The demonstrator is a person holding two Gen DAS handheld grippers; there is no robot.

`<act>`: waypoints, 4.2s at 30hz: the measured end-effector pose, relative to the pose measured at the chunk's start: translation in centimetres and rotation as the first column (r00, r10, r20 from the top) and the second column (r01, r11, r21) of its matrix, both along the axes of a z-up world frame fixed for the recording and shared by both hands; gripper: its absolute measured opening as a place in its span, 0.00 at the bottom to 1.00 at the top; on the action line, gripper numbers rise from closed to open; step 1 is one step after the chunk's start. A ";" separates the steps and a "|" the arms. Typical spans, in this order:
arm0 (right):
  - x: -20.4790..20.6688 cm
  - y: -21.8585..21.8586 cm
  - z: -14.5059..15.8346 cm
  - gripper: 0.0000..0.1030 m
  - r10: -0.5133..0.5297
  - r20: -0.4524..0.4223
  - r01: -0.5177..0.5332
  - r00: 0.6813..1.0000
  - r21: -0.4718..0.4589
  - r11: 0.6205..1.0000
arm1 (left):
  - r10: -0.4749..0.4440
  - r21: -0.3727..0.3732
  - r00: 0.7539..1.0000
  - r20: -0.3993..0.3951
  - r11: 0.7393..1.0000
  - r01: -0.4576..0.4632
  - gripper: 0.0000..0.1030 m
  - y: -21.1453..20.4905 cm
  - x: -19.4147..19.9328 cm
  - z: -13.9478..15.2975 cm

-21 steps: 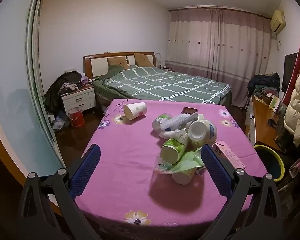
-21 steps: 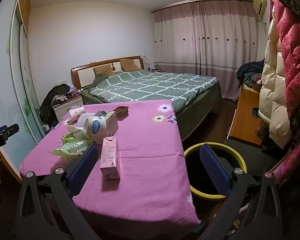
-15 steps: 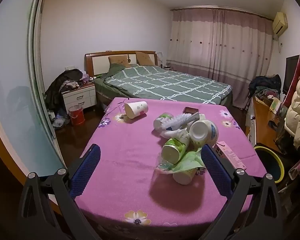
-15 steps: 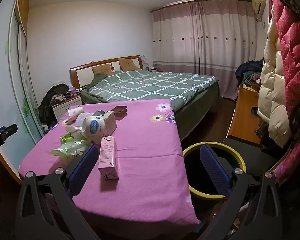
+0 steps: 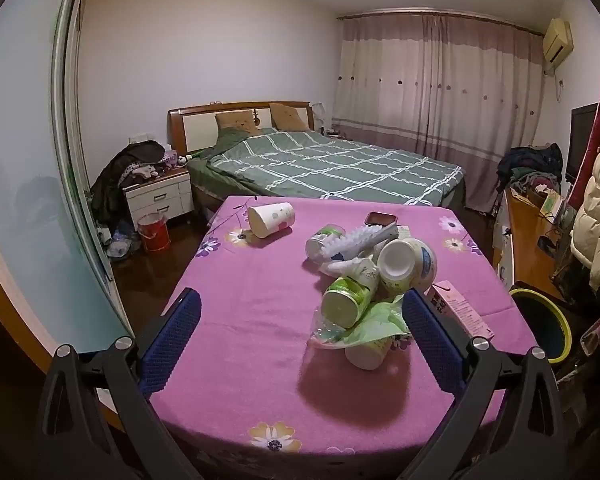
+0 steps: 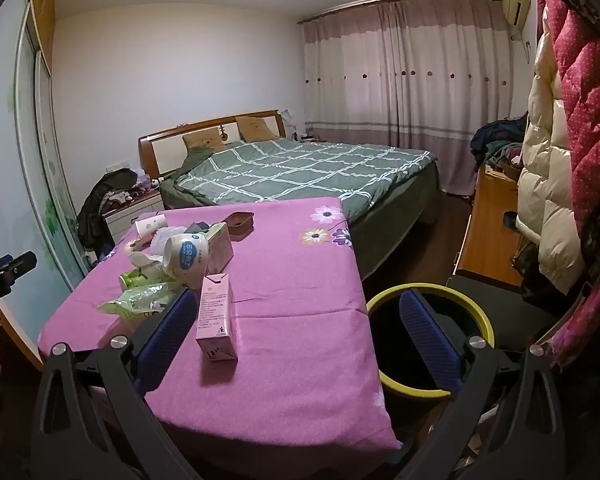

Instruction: Collect trash

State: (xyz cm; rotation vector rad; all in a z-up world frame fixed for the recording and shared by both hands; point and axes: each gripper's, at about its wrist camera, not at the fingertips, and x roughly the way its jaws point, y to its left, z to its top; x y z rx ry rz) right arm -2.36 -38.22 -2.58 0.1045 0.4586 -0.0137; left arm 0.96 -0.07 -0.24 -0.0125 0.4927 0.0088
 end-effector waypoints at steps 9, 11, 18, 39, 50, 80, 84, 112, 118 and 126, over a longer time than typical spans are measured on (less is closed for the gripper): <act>0.6 0.1 -0.2 0.94 0.002 -0.013 -0.002 1.000 0.001 1.000 | 0.004 -0.004 1.000 0.000 1.000 -0.004 0.96 0.2 0.2 -0.2; 0.6 0.2 -0.3 0.94 0.005 -0.014 -0.005 1.000 0.001 1.000 | 0.005 -0.002 1.000 0.000 1.000 -0.005 0.96 0.3 0.2 -0.2; 0.7 0.4 -0.3 0.94 0.002 -0.015 -0.002 1.000 0.001 1.000 | 0.005 0.000 1.000 0.002 1.000 -0.005 0.96 0.6 0.1 -0.1; 0.9 0.0 -0.6 0.94 -0.005 -0.021 0.005 1.000 0.009 1.000 | 0.002 0.015 1.000 -0.001 1.000 -0.002 0.96 0.2 0.0 -0.3; 1.0 -0.2 -0.6 0.94 -0.008 -0.020 0.008 1.000 0.014 1.000 | -0.001 0.017 1.000 -0.009 1.000 0.001 0.96 0.2 0.1 -0.4; 2.4 0.6 -0.9 0.94 0.009 -0.047 -0.009 0.999 0.003 1.000 | 0.012 0.014 0.999 -0.037 1.000 -0.012 0.96 1.0 1.0 -1.3; 3.4 2.1 -1.2 0.94 0.049 -0.057 -0.050 0.997 -0.012 0.999 | 0.019 0.016 0.999 -0.034 1.000 -0.019 0.96 1.1 1.1 -1.3; 11.7 19.3 -7.1 0.72 0.459 -0.242 -0.484 0.855 -0.053 0.874 | 0.114 -0.025 0.991 -0.076 0.993 -0.116 0.96 7.2 3.5 -4.6; 13.1 20.3 -8.5 0.54 0.435 -0.270 -0.474 0.859 -0.100 0.875 | 0.102 -0.039 0.990 -0.093 0.994 -0.106 0.96 7.2 3.9 -5.5; 13.7 20.0 -7.9 0.09 0.462 -0.256 -0.497 0.849 -0.091 0.863 | 0.110 -0.046 0.990 -0.091 0.992 -0.115 0.96 7.6 3.7 -5.7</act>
